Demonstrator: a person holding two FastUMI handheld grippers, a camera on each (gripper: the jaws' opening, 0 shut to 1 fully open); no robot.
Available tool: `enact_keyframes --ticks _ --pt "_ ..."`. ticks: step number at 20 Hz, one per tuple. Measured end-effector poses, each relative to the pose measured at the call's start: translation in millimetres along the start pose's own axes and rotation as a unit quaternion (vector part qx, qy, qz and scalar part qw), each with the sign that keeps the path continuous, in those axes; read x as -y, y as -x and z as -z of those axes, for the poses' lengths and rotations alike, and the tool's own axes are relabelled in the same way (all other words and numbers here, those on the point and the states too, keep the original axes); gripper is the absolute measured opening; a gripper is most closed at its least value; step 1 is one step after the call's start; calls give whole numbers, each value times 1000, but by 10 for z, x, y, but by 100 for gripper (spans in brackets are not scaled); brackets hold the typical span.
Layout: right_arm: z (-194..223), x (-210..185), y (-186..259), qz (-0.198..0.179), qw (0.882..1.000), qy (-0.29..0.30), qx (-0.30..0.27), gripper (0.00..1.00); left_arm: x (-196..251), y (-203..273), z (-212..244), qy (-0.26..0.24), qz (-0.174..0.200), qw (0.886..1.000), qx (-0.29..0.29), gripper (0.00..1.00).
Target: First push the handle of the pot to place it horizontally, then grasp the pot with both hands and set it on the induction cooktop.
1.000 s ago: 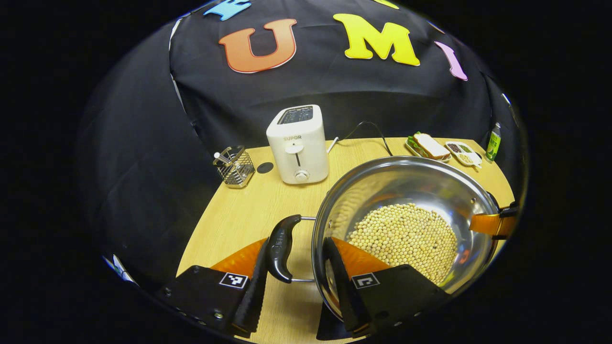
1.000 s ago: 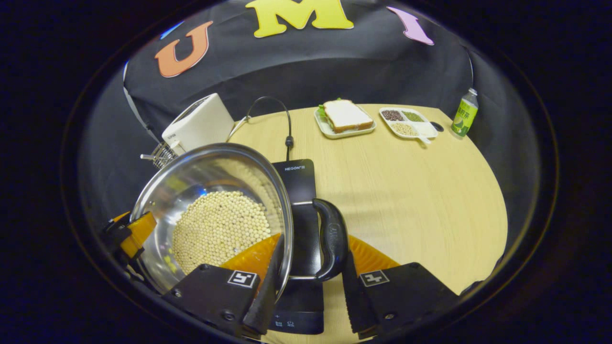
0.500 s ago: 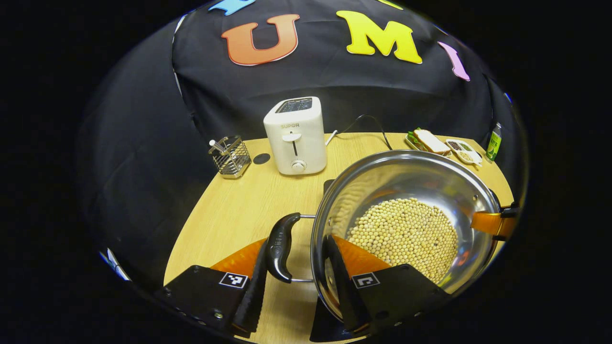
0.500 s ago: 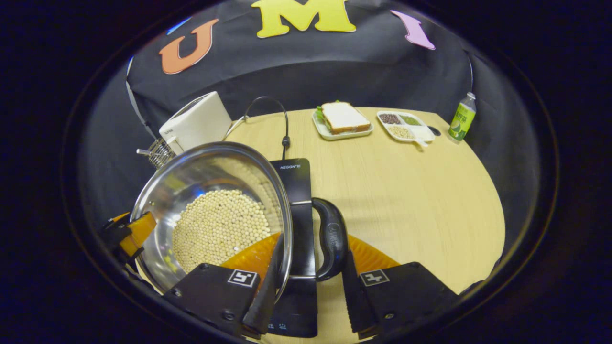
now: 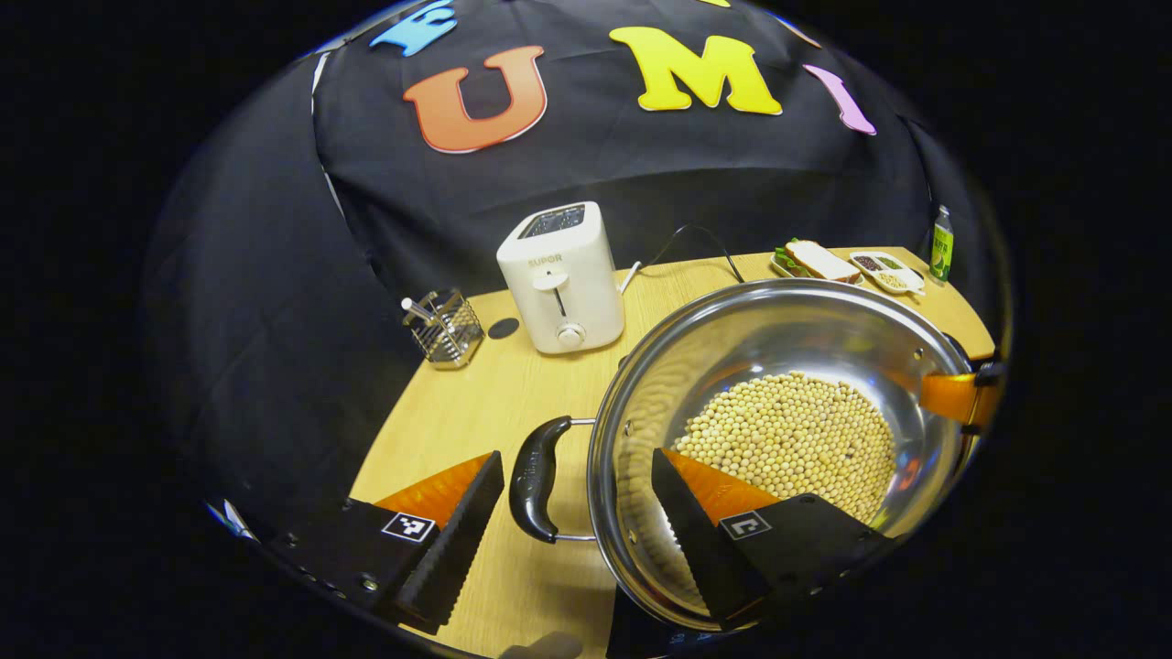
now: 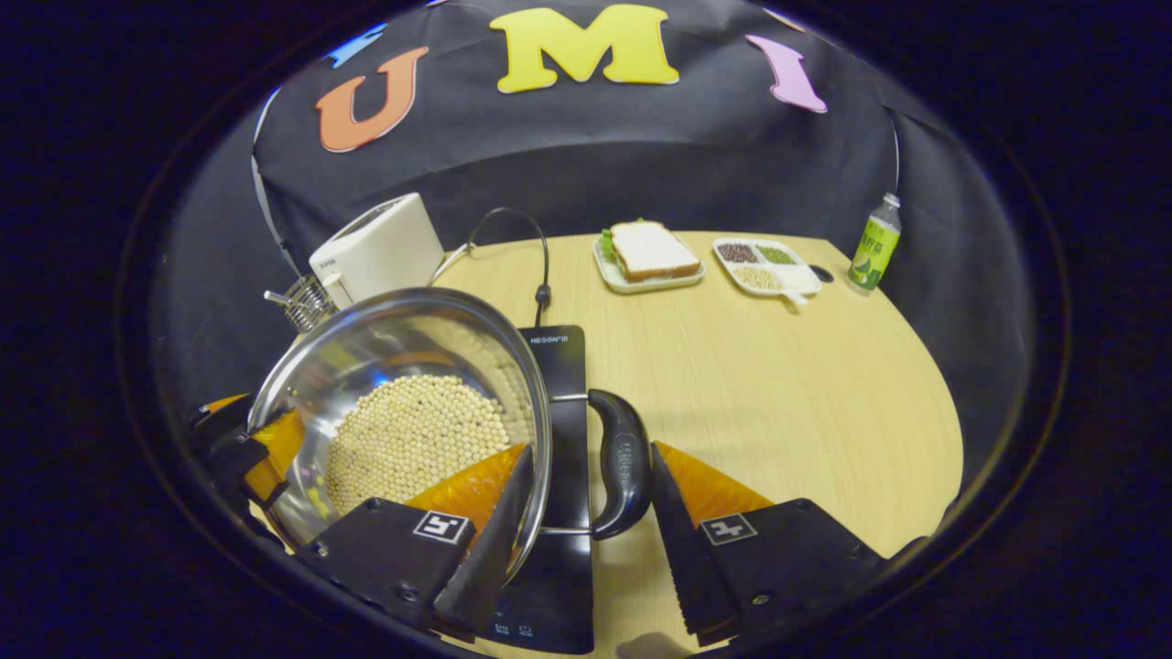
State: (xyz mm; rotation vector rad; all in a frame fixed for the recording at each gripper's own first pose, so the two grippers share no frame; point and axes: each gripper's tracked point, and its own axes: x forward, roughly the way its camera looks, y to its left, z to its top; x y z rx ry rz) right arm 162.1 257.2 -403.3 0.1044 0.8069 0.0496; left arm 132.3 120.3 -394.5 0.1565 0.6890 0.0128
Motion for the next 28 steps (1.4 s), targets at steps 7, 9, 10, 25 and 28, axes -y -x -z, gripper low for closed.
enact_keyframes --ticks 7,9,10,25,28 --pt "-205 -17 115 3 998 50 38 85 -116 137 -80 26 -4 1000 13 97" --pt "-307 -28 201 5 996 66 54 86 -191 207 -117 30 -13 999 18 97" --pt "-353 -27 247 5 995 75 61 86 -225 254 -175 34 -16 999 26 97" --pt "-1511 665 2065 -4 974 80 214 94 45 1963 -1718 67 -9 980 187 96" --pt "-1684 937 2563 -3 966 65 250 100 140 2297 -1959 73 1 974 216 96"
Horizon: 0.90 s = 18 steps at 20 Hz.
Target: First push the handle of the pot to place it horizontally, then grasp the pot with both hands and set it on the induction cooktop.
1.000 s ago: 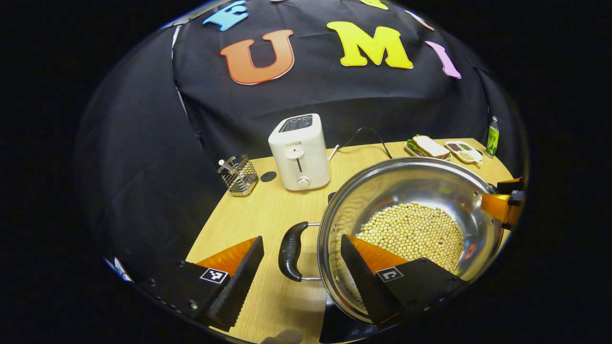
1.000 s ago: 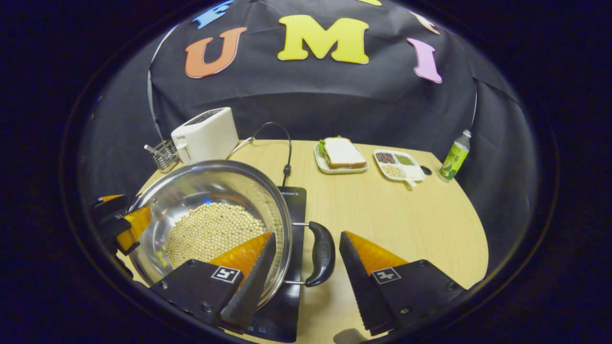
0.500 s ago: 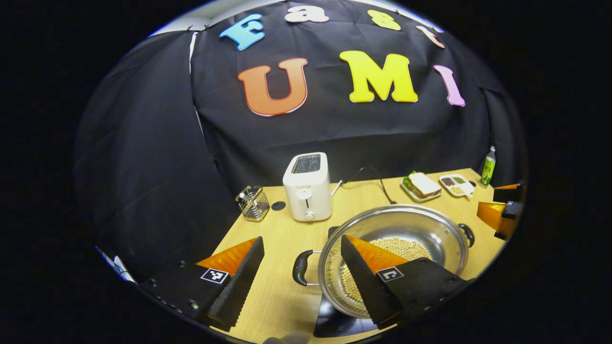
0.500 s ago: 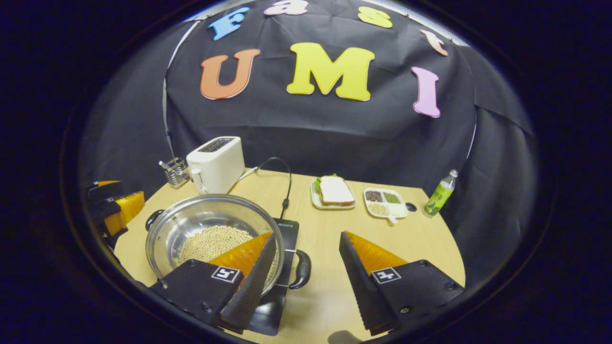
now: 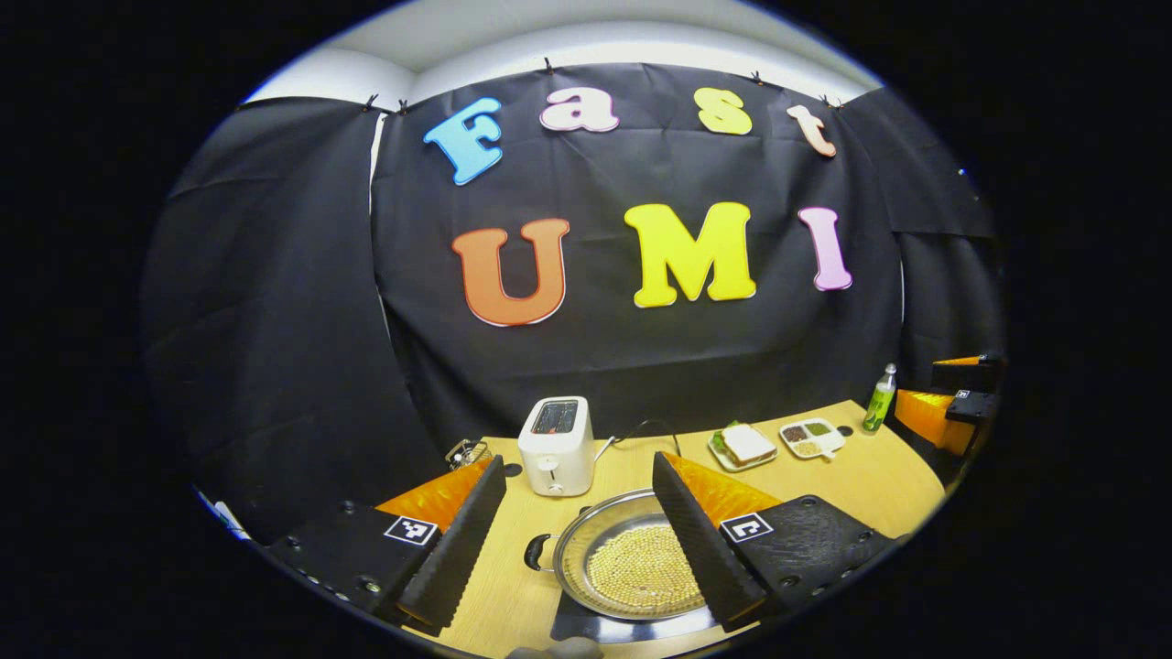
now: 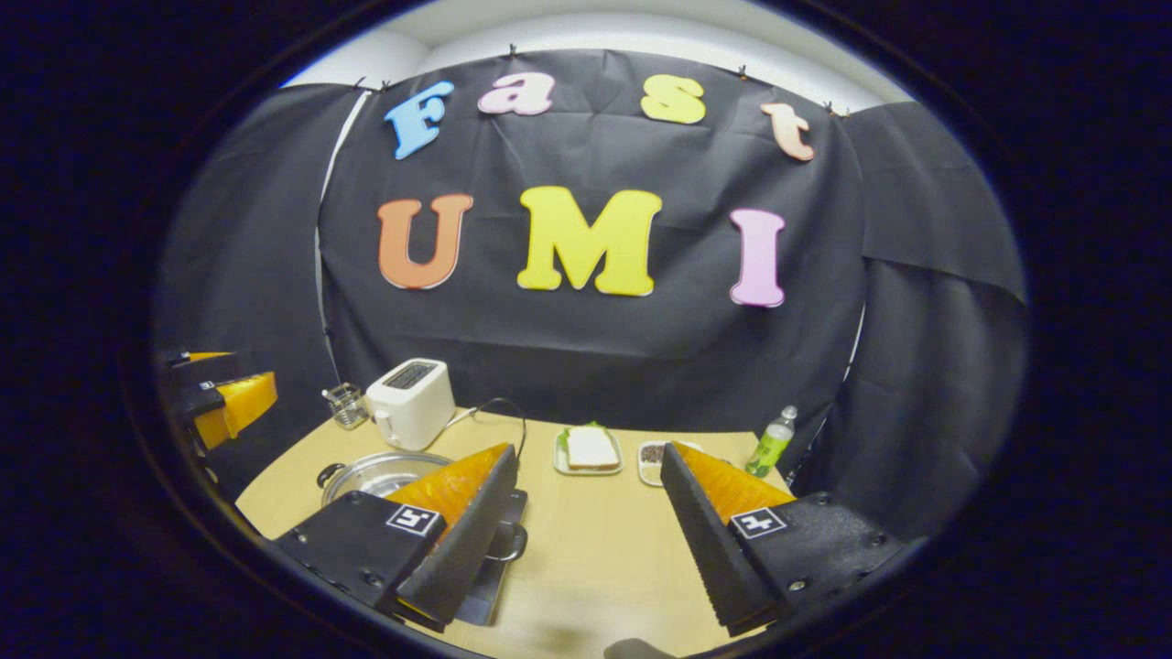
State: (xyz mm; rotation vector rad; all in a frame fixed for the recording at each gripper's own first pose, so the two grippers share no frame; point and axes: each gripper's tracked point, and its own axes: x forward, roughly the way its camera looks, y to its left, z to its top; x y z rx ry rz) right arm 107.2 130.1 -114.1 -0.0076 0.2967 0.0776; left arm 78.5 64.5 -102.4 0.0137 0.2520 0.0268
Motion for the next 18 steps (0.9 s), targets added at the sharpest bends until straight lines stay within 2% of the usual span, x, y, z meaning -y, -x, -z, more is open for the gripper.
enact_keyframes --ticks 5,9,14,18 --pt "-577 453 571 11 998 -19 62 100 140 388 -668 6 5 998 59 96" --pt "-929 744 932 21 994 -35 104 100 251 626 -937 15 10 997 80 96" --pt "-1079 928 1137 31 991 -34 125 100 305 836 -1097 9 3 995 100 96" --pt "-1086 932 1185 27 991 -36 124 100 297 912 -1176 10 0 994 106 96"
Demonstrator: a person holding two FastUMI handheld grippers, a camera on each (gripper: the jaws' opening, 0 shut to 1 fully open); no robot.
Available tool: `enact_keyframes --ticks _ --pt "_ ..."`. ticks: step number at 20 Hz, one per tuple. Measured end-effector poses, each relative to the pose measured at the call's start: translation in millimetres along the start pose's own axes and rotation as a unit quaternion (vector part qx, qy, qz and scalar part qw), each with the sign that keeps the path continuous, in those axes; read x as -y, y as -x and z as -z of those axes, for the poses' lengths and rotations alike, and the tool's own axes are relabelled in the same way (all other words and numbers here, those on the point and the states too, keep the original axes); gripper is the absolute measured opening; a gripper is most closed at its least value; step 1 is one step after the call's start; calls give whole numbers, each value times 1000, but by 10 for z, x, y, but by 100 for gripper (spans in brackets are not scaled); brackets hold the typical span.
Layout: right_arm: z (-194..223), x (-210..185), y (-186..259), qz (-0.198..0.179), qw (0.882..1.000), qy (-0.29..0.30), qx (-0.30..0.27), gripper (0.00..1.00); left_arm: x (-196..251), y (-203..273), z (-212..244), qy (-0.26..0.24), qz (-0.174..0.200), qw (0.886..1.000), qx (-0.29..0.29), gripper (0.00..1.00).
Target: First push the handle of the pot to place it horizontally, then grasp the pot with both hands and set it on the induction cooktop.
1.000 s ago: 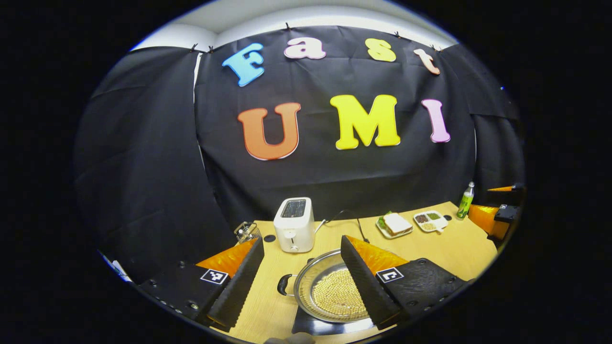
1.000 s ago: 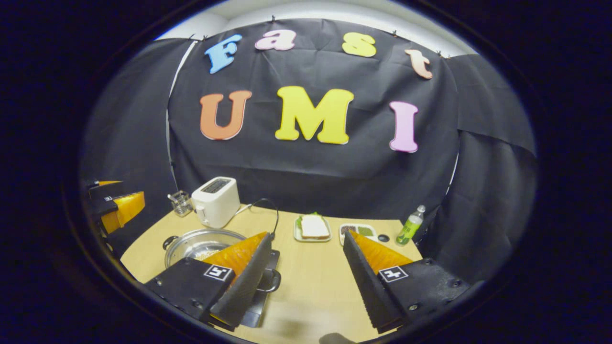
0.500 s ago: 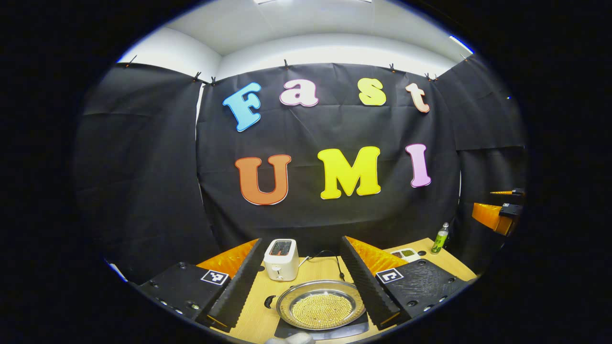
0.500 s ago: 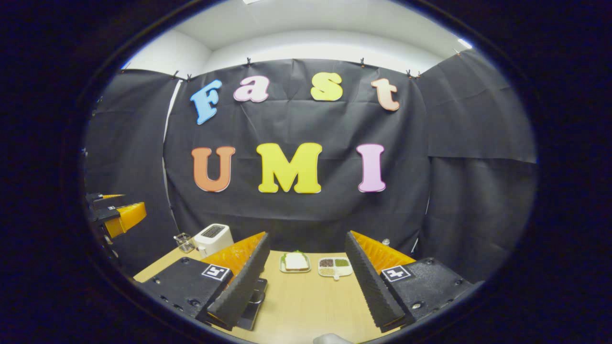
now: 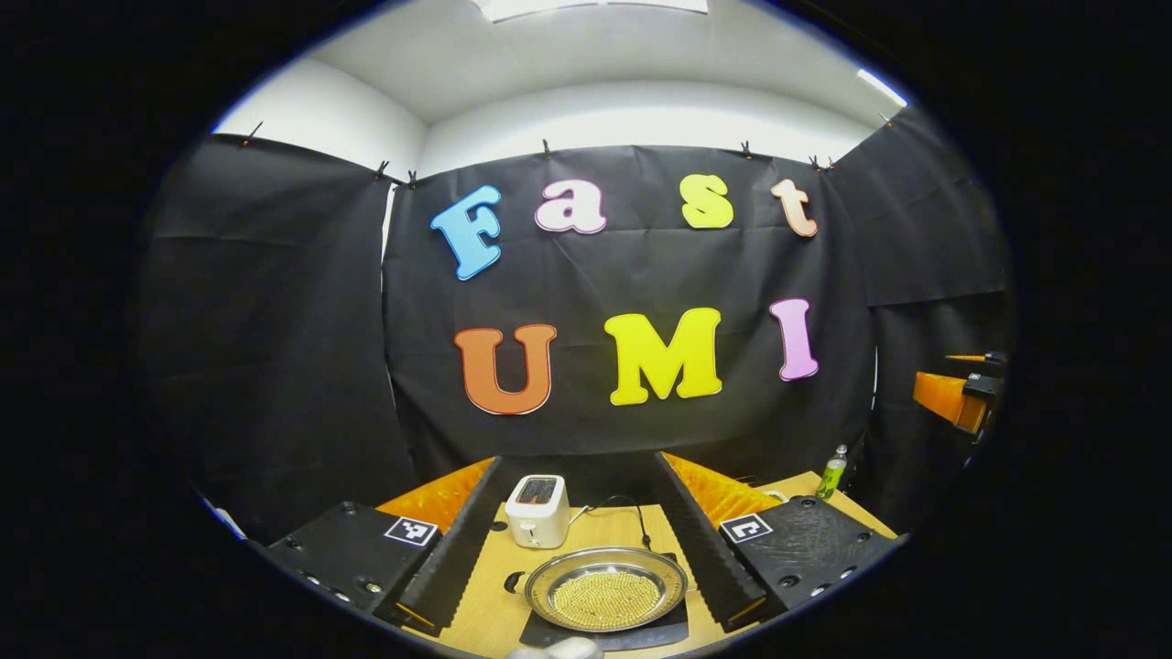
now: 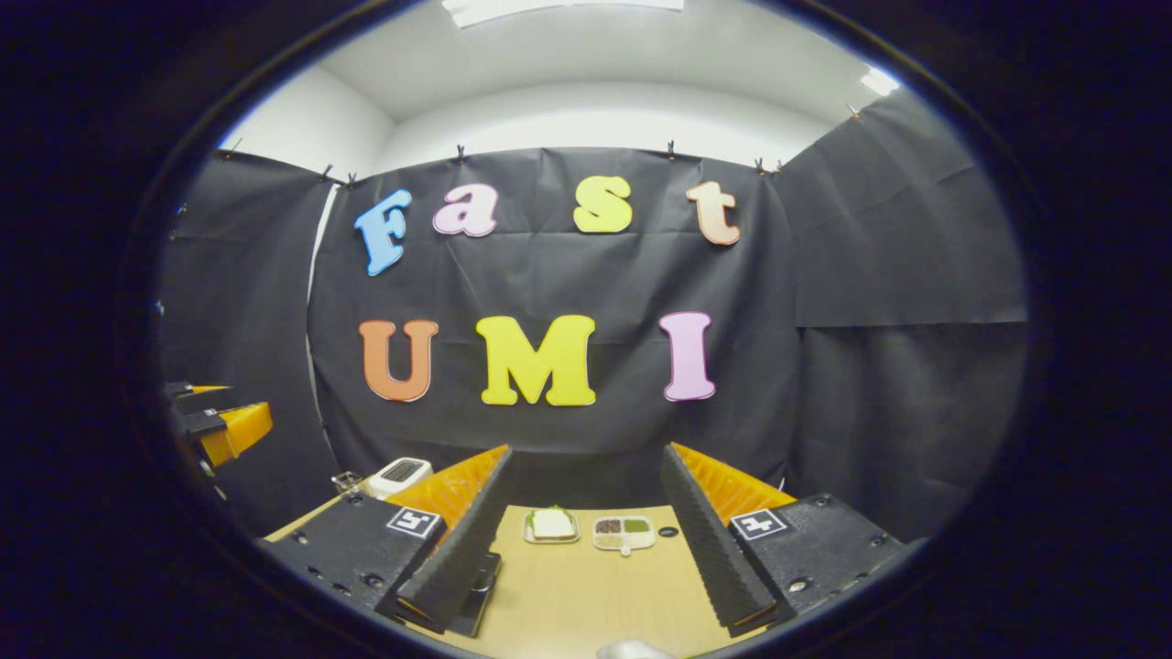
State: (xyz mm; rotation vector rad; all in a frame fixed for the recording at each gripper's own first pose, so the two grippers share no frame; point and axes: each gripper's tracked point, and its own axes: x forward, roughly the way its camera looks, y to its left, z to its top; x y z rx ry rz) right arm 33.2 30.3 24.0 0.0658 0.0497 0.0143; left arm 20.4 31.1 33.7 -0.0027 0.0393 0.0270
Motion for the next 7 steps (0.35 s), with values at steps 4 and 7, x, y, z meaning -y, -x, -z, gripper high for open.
enact_keyframes --ticks 4,7 --pt "-42 -5 10 -3 1000 3 3 100 57 57 -48 -3 2 1000 8 96" --pt "-84 -16 27 -5 1000 8 8 100 104 57 -51 -6 6 1000 8 96"
